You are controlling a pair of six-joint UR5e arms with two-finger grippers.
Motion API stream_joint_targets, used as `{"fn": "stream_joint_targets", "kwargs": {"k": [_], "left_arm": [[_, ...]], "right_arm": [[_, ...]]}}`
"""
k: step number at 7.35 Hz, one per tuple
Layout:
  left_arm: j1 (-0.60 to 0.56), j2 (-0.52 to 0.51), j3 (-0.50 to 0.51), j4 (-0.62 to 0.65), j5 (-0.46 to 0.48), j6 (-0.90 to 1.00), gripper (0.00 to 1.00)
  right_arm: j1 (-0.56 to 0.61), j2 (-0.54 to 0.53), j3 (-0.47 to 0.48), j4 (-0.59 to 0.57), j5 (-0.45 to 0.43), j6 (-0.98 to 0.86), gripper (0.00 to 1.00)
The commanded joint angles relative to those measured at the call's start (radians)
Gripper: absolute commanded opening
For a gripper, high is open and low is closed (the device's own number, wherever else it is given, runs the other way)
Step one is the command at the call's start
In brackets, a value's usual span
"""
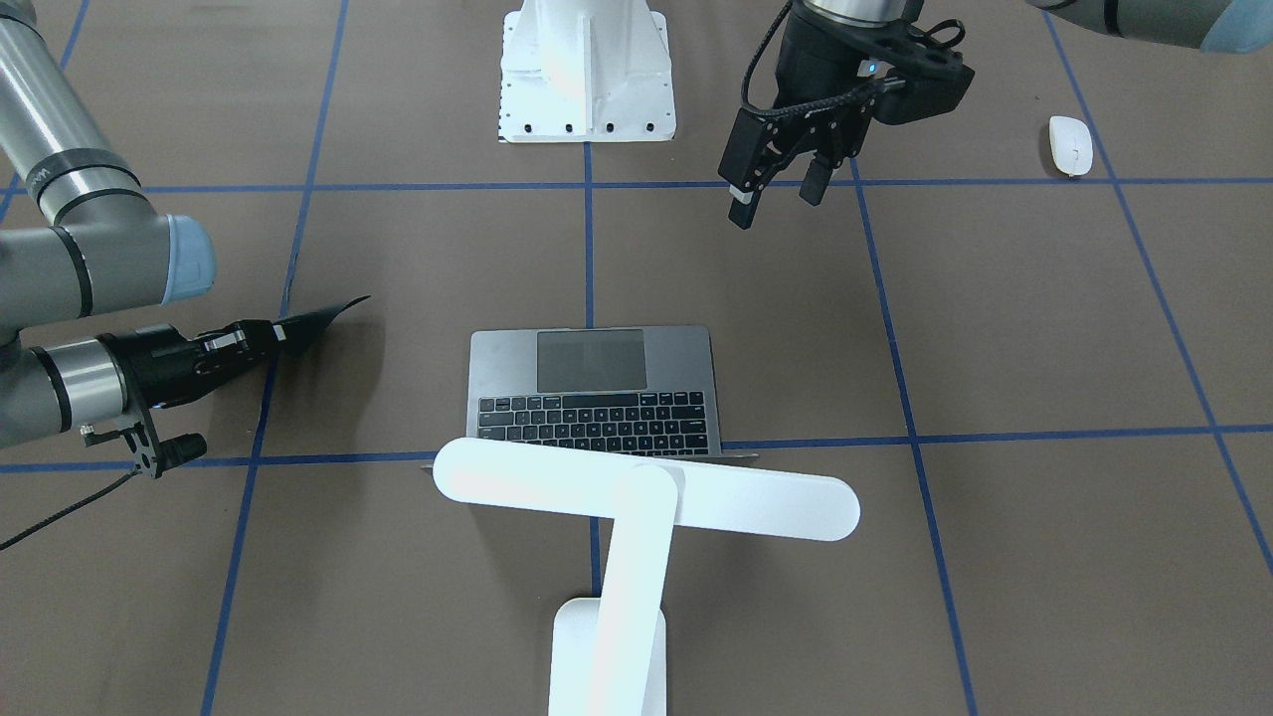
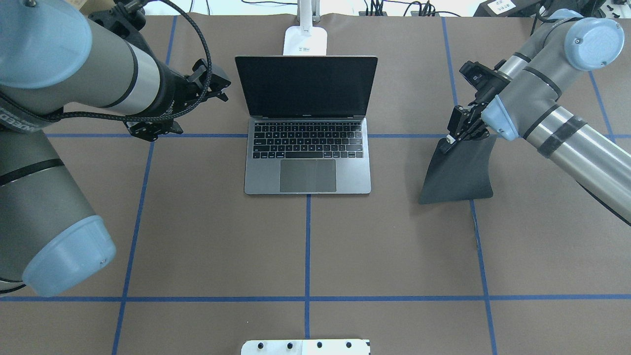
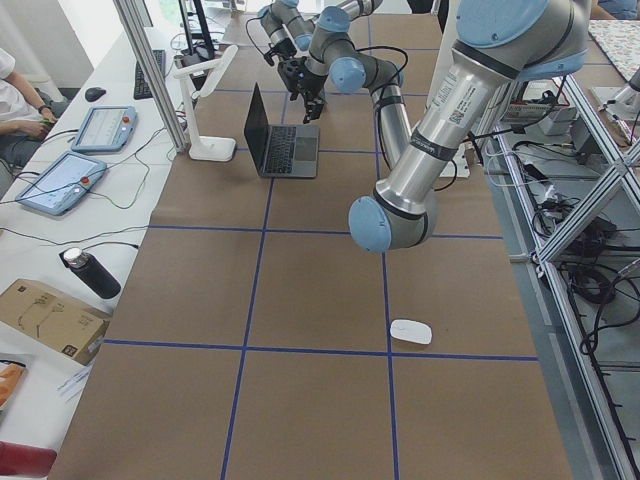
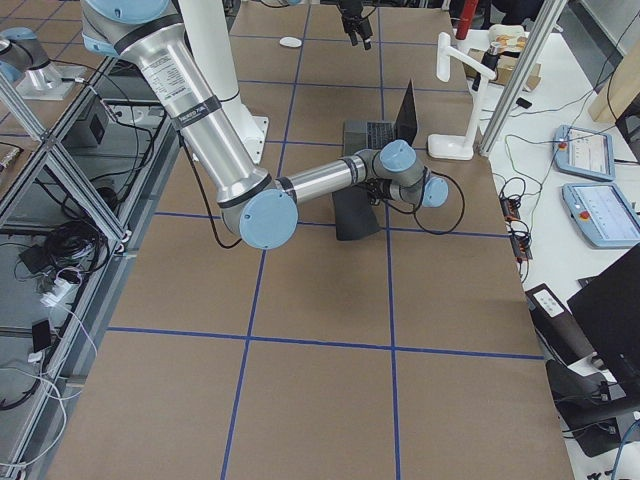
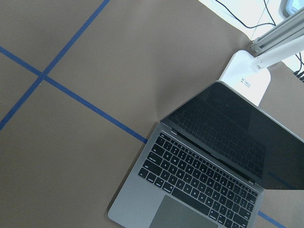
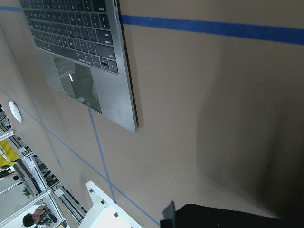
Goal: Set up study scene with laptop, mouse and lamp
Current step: 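Carry the black mouse pad with the right gripper beside the laptop, then lower the black mouse pad flat onto the table with the right gripper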
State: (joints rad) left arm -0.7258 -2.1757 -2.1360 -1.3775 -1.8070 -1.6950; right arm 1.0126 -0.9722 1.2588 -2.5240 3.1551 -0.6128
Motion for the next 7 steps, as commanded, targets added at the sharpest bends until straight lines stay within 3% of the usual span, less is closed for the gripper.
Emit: {"fn": "stream_joint_targets", "kwargs": {"k": [1, 4, 7], "left_arm": [[-0.001, 0.001, -0.001, 0.0, 0.0, 0.0, 0.99], [-0.001, -0.001, 0.002, 0.0, 0.0, 0.003, 0.99], [-0.006, -0.001, 0.002, 0.0, 0.0, 0.005, 0.99]], "right_arm": [[-0.002, 0.036, -0.092, 0.12, 0.002, 0.021, 0.0], [-0.011, 0.107, -0.194, 0.18, 0.06, 0.04, 0.0], [-0.029, 0.122, -0.223, 0.18, 0.1, 0.042, 0.63]]}}
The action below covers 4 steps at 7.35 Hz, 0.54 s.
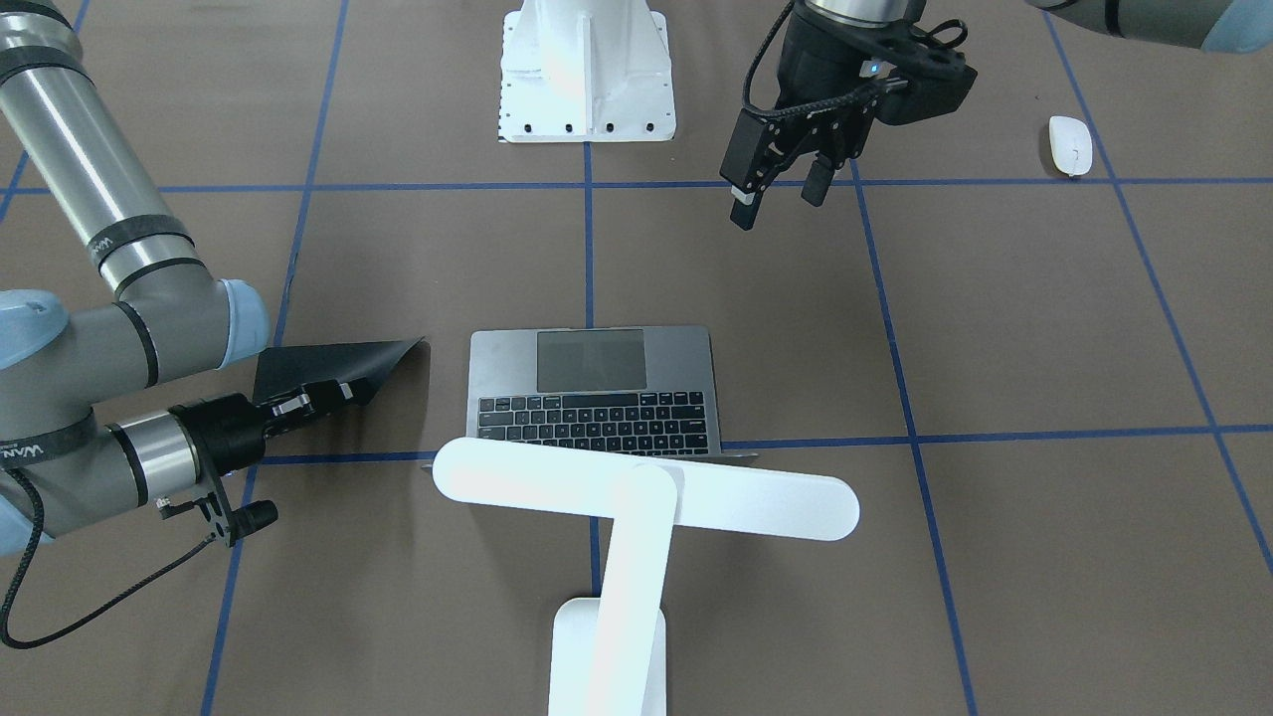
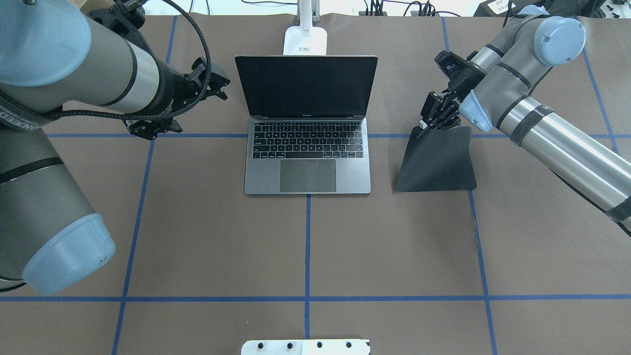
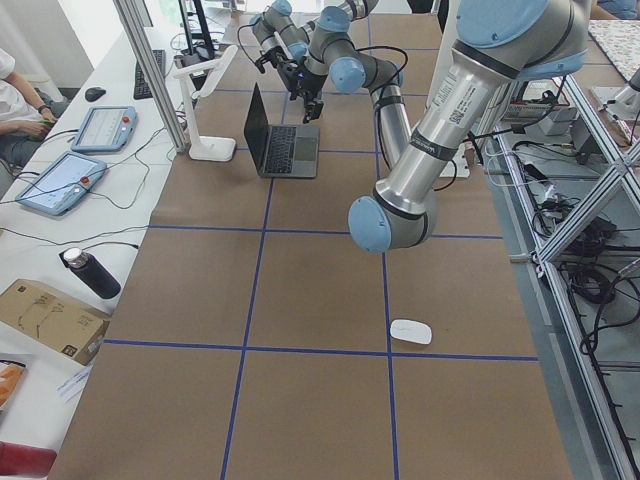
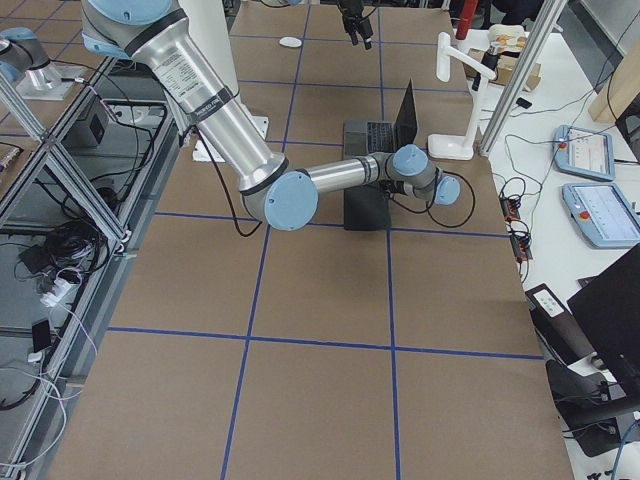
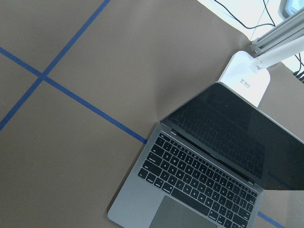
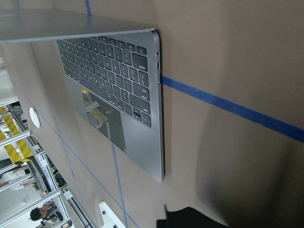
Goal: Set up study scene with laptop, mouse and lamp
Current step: 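Lower the black mouse pad flat onto the table with the right gripper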
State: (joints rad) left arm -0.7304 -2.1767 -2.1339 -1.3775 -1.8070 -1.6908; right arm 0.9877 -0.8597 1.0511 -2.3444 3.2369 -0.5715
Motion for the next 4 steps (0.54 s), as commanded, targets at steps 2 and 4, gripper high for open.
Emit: {"fn": "stream_joint_targets", "kwargs": {"k": [2, 4], "left_arm": [[-0.001, -0.003, -0.003, 0.002, 0.0, -0.001, 0.99], [-0.001, -0.002, -0.001, 0.002, 0.002, -0.001, 0.99]], "right_arm": [[-0.004, 0.062, -0.069, 0.002, 0.076, 0.004, 0.78], [0.015, 0.091, -0.105, 0.002, 0.106, 0.004, 0.86]]}}
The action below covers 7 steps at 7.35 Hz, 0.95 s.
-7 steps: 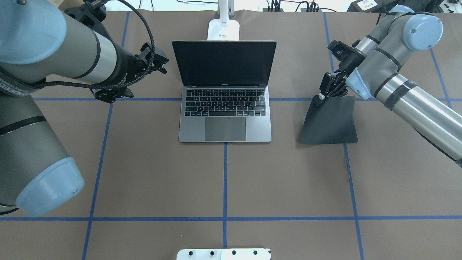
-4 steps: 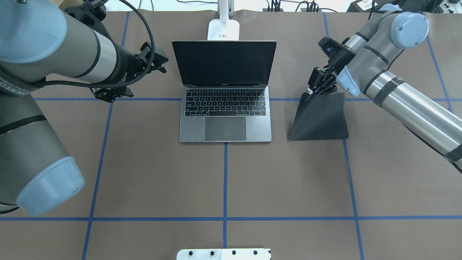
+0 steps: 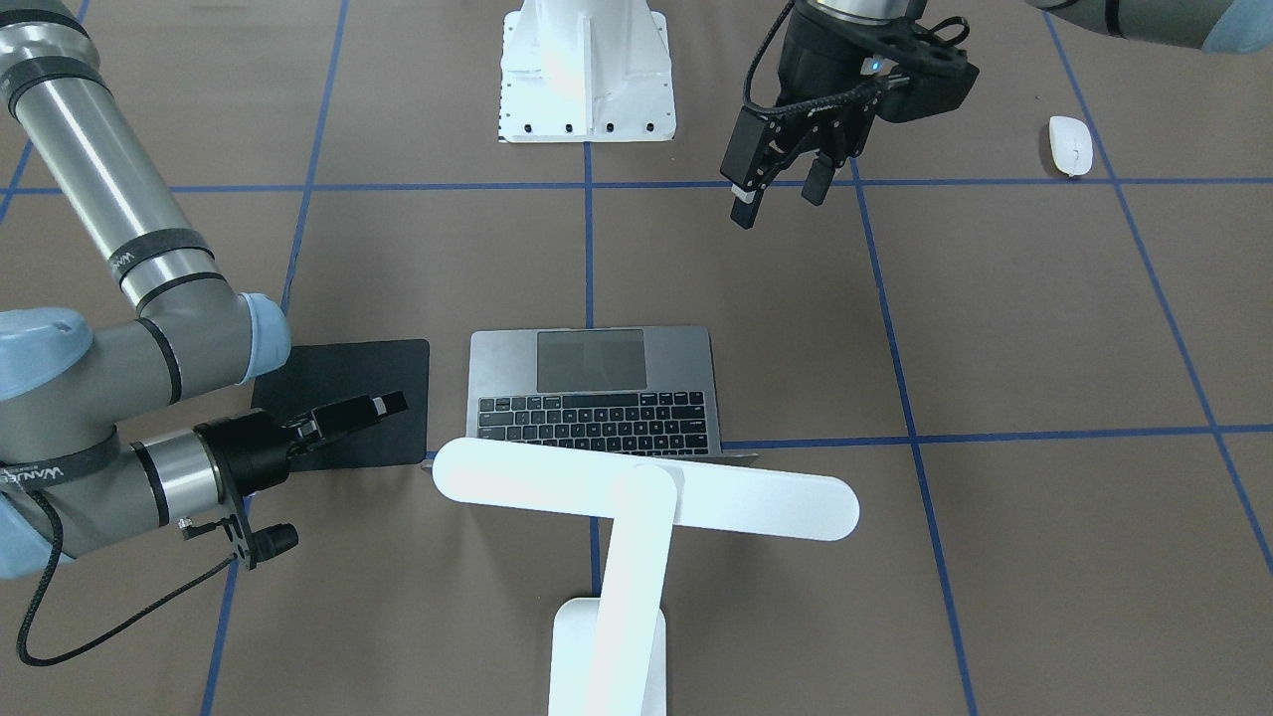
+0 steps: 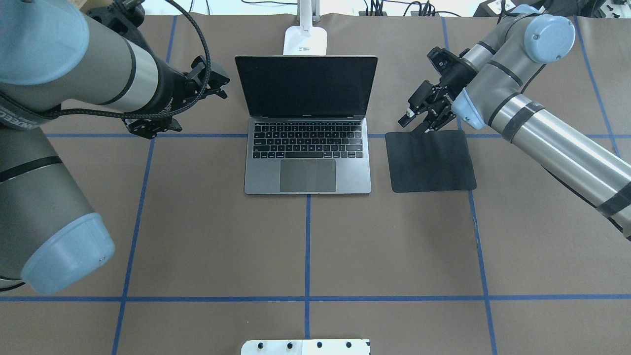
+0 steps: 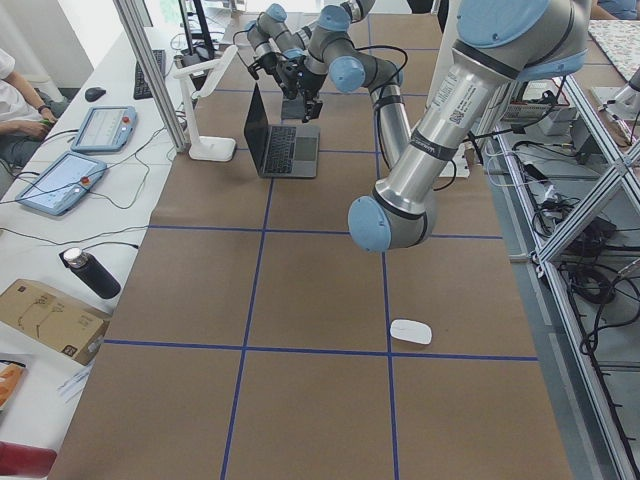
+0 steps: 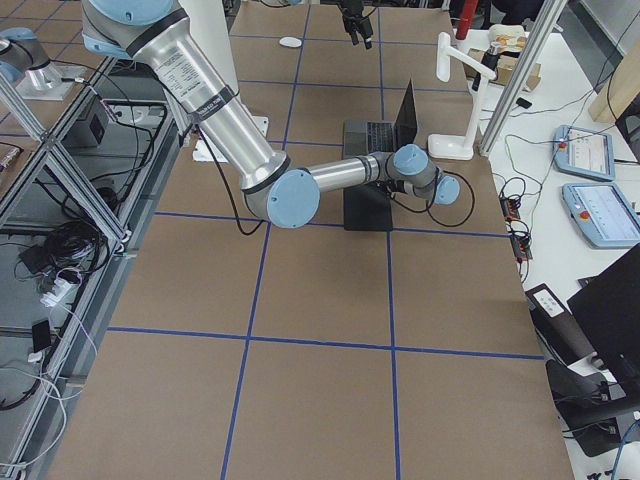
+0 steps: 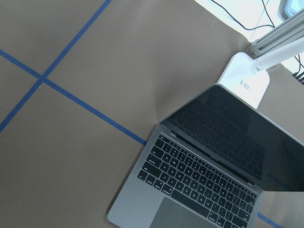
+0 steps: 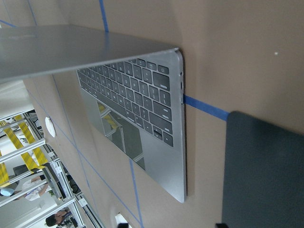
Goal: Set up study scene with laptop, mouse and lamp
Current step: 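Lower the black mouse pad flat onto the table with the right gripper, then open the right gripper and lift it off the pad while the left arm withdraws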
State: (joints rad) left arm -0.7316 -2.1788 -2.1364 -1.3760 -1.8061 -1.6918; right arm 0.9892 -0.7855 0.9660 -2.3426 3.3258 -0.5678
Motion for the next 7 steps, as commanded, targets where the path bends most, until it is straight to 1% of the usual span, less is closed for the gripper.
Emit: {"fn": "stream_joint_targets", "kwargs": {"k": [1, 2, 3, 4, 5, 6, 7], "left_arm": [[0.0, 0.001, 0.001, -0.001, 0.001, 0.0, 0.99], [-0.002, 0.002, 0.003, -0.001, -0.001, 0.01, 0.99], [-0.002, 0.007, 0.003, -0.001, -0.001, 0.03, 0.99], [-0.003, 0.013, -0.002, -0.001, -0.001, 0.079, 0.99], [-0.003, 0.045, -0.011, -0.001, -0.001, 0.125, 0.99], [-0.006, 0.063, -0.019, 0.0, -0.001, 0.182, 0.99], [-0.011, 0.091, -0.02, 0.0, -0.001, 0.232, 0.99]], "right_arm": [[0.041, 0.011, -0.015, 0.0, 0.015, -0.001, 0.87], [0.07, -0.004, -0.012, 0.0, -0.003, -0.003, 0.87], [0.101, -0.033, -0.003, 0.0, -0.062, -0.001, 0.88], [0.133, -0.093, 0.038, 0.0, -0.125, 0.012, 0.89], [0.167, -0.141, 0.107, -0.001, -0.219, 0.081, 0.89], [0.208, -0.181, 0.181, 0.0, -0.336, 0.141, 0.89], [0.241, -0.198, 0.209, 0.0, -0.435, 0.178, 0.89]]}}
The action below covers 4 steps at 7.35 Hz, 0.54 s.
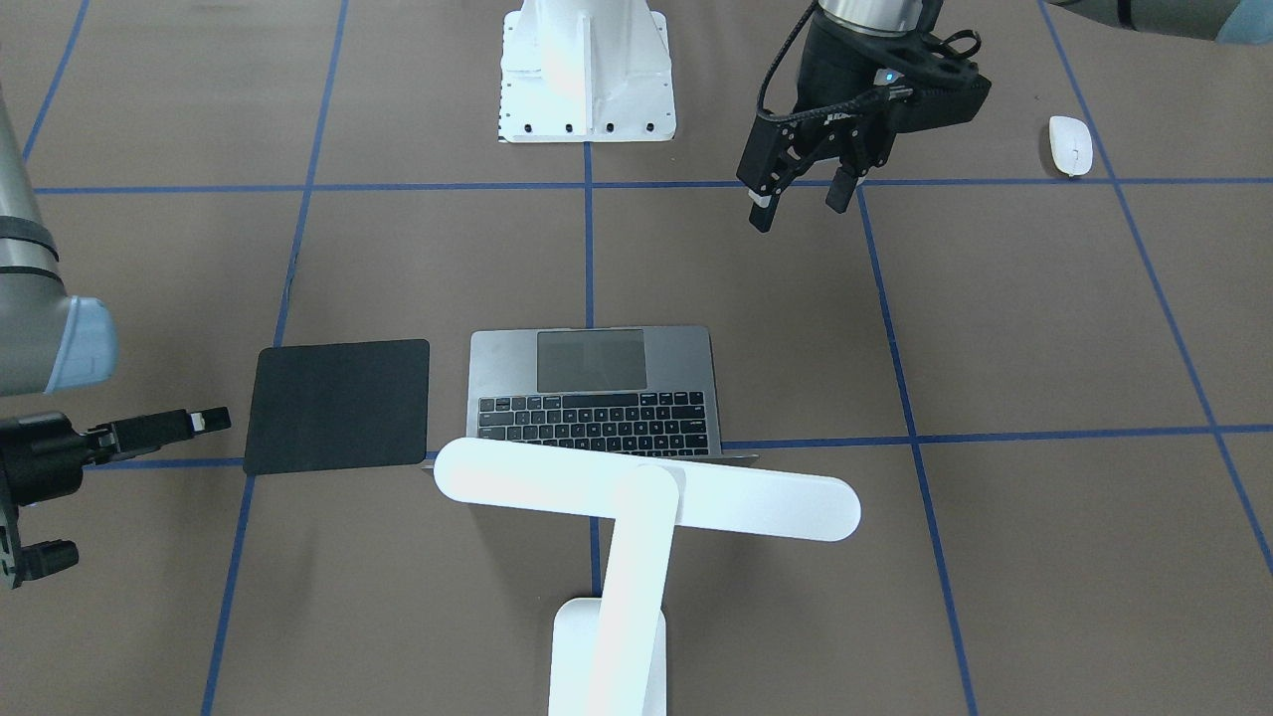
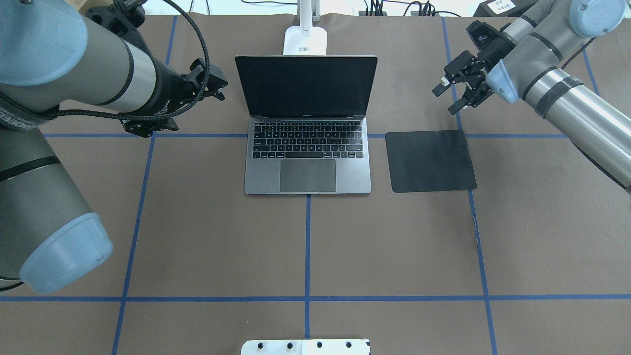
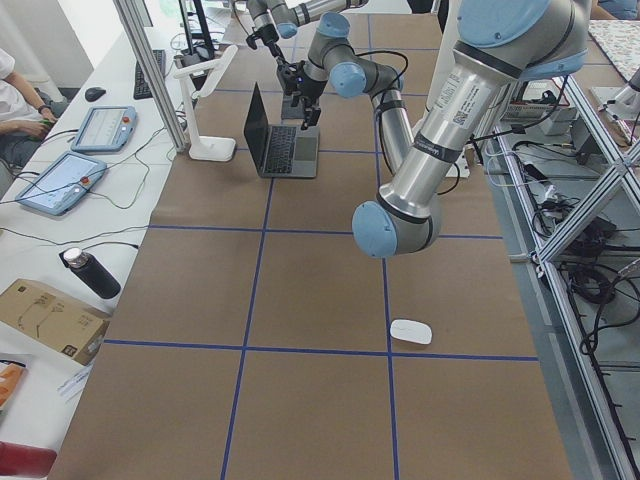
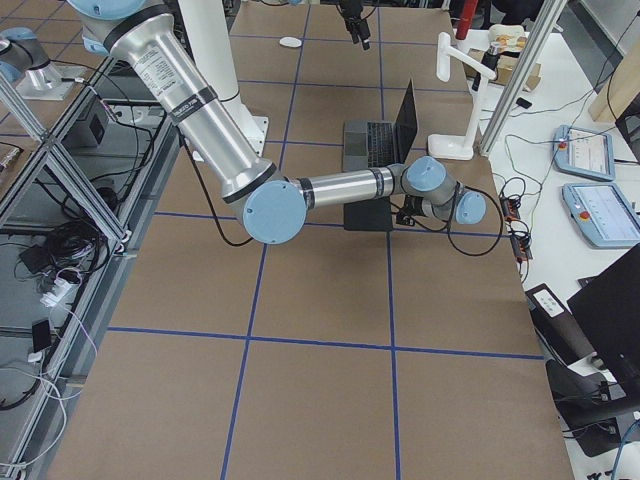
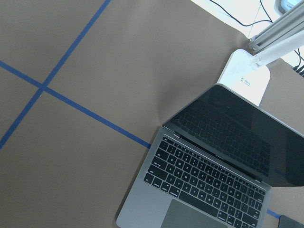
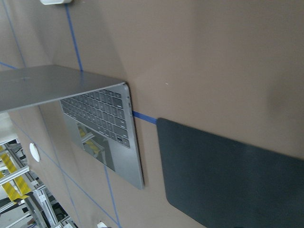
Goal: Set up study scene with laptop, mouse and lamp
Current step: 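Open the right gripper and lift it off the pad while the left arm withdraws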
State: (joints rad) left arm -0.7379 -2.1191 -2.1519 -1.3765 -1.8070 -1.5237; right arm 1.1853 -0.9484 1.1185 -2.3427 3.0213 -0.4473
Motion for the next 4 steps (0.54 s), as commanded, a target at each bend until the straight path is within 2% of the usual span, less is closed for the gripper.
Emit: {"fn": "stream_joint_targets", "kwargs": {"k": [1, 2, 4], "left_arm": [[-0.011, 0.091, -0.028, 0.001, 0.0, 0.167, 0.99], [-0.021, 0.167, -0.051, -0.002, 0.0, 0.277, 0.99], [-0.032, 0.316, -0.101, -0.009, -0.012, 0.495, 0.99]], "right_arm": [[0.08, -0.064, 0.102, 0.0, -0.212, 0.07, 0.89], [0.12, -0.081, 0.134, 0.0, -0.319, 0.07, 0.89], [0.193, -0.116, 0.182, 0.049, -0.451, 0.07, 0.92]]}}
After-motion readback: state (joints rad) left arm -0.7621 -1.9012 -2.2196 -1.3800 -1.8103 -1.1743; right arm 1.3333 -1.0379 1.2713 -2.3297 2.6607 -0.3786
